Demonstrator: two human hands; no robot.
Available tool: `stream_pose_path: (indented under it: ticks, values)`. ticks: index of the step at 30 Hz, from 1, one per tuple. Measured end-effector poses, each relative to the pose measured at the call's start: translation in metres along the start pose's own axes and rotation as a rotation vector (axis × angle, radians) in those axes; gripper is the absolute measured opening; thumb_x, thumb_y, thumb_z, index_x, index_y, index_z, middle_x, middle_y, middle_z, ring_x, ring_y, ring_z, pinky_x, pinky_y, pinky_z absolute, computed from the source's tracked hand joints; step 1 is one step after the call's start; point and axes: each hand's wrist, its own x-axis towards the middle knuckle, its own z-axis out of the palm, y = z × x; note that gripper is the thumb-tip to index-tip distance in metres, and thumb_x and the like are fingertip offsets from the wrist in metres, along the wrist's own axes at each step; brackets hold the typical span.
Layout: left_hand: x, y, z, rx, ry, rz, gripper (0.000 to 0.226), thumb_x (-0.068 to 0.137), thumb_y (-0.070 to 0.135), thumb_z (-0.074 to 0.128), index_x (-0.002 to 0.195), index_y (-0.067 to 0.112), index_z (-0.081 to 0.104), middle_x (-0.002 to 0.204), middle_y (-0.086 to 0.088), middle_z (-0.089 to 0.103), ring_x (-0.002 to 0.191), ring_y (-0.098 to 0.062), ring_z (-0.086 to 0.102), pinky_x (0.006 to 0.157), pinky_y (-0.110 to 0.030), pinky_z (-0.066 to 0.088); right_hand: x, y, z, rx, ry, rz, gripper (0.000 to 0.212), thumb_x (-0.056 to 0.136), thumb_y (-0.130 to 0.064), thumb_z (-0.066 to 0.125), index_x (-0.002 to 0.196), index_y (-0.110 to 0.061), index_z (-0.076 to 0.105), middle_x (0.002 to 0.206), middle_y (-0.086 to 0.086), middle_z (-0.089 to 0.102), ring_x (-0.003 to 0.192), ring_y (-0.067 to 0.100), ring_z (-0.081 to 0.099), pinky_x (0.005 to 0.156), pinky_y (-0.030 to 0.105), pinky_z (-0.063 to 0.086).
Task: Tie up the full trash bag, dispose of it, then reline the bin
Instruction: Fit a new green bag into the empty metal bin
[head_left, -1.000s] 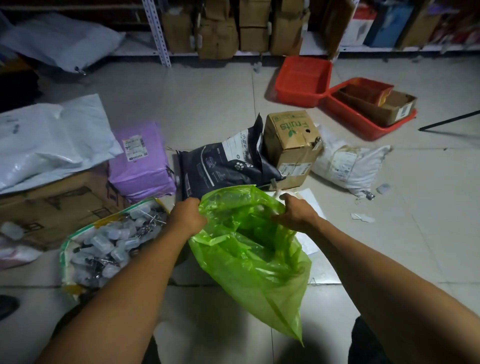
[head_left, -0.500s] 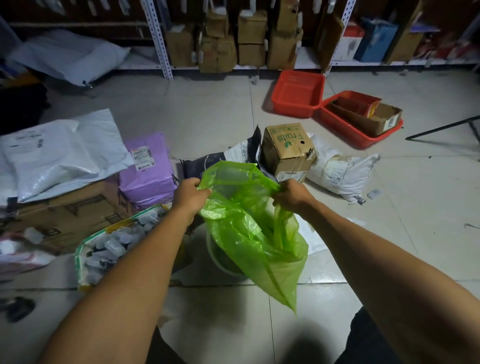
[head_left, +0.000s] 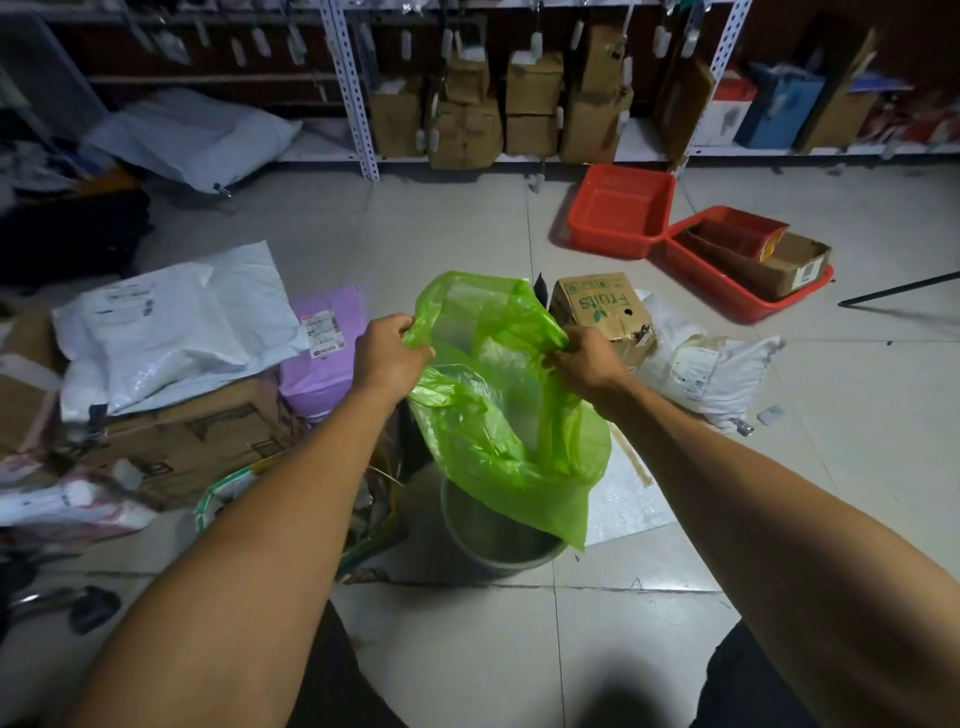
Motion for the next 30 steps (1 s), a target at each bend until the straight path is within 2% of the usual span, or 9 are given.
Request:
stream_pose_path:
  ticks: [2,6,9,12,16,20,22,26,30]
  values:
    - [0.000,-0.002,-0.001,0.026,0.000,0.006,0.018,0.076,0.010,0.073,0.094,0.015,0.071,0.087,-0.005,0.073,0.080,-0.025,0.068,0.074,-0.033,0.053,0.000,0.002,0.002,0.001,-0.033,0.020,0.015,0.090,-0.008,0.056,0.096,-0.002,0.068,0.089,0.019,0.070,0.072,0.025,0.061,0.069,0.047,0.056]
    - [-0.003,-0.008,0.000,0.062,0.024,0.053,0.021,0.078,0.005,0.068,0.095,0.015,0.074,0.086,-0.004,0.073,0.072,-0.018,0.063,0.065,-0.025,0.046,-0.007,0.012,0.007,0.040,-0.077,0.069,0.017,0.087,-0.013,0.054,0.092,-0.003,0.067,0.078,0.016,0.065,0.064,0.026,0.060,0.059,0.040,0.050]
    - [-0.001,-0.004,-0.006,0.043,0.076,0.080,0.023,0.078,0.002,0.064,0.095,0.013,0.074,0.084,-0.003,0.072,0.069,-0.016,0.060,0.066,-0.028,0.048,-0.010,0.011,0.012,0.118,-0.064,0.071,0.018,0.084,-0.014,0.053,0.093,-0.009,0.067,0.088,0.021,0.071,0.076,0.036,0.068,0.067,0.051,0.057]
    - [0.004,0.005,-0.016,0.053,0.100,0.099,0.022,0.078,0.002,0.063,0.096,0.011,0.073,0.081,-0.002,0.069,0.066,-0.014,0.056,0.059,-0.021,0.042,-0.007,-0.002,0.015,0.147,-0.060,0.048,0.017,0.082,-0.023,0.052,0.092,-0.018,0.066,0.090,0.015,0.071,0.083,0.035,0.069,0.075,0.056,0.058]
    - [0.008,0.012,-0.019,0.057,0.115,0.115,0.023,0.080,0.002,0.065,0.101,0.007,0.072,0.085,0.000,0.066,0.067,-0.013,0.054,0.046,-0.011,0.034,-0.003,-0.017,0.016,0.175,-0.050,0.016,0.019,0.082,-0.026,0.049,0.094,-0.018,0.062,0.093,0.016,0.069,0.083,0.036,0.070,0.071,0.058,0.058]
    - [0.003,0.009,-0.015,0.064,0.113,0.106,0.023,0.081,0.005,0.067,0.103,0.007,0.072,0.099,-0.008,0.073,0.077,-0.014,0.059,0.069,-0.019,0.040,-0.005,-0.014,0.016,0.131,-0.019,0.000,0.018,0.080,-0.030,0.050,0.090,-0.020,0.060,0.090,0.014,0.070,0.083,0.033,0.069,0.073,0.057,0.058]
    - [0.003,0.009,-0.014,0.055,0.126,0.118,0.025,0.082,0.004,0.068,0.107,0.006,0.071,0.105,-0.009,0.073,0.081,-0.014,0.059,0.074,-0.020,0.041,-0.006,-0.013,0.015,0.161,0.019,0.008,0.015,0.081,-0.028,0.052,0.089,-0.020,0.061,0.090,0.012,0.070,0.084,0.030,0.069,0.075,0.055,0.058]
    - [0.005,0.011,-0.016,0.047,0.136,0.130,0.021,0.082,0.005,0.068,0.102,0.008,0.072,0.094,-0.004,0.072,0.078,-0.013,0.060,0.071,-0.020,0.040,-0.007,-0.010,0.016,0.176,0.025,0.030,0.008,0.083,-0.022,0.055,0.087,-0.021,0.062,0.090,0.012,0.071,0.084,0.029,0.070,0.078,0.053,0.058]
    - [0.003,-0.001,-0.012,0.100,0.050,0.097,0.016,0.080,0.009,0.069,0.095,0.013,0.073,0.085,-0.003,0.072,0.071,-0.017,0.061,0.065,-0.023,0.042,-0.015,0.005,0.022,0.092,-0.047,0.059,0.013,0.080,-0.021,0.056,0.087,-0.016,0.066,0.086,0.014,0.072,0.080,0.032,0.071,0.073,0.054,0.059]
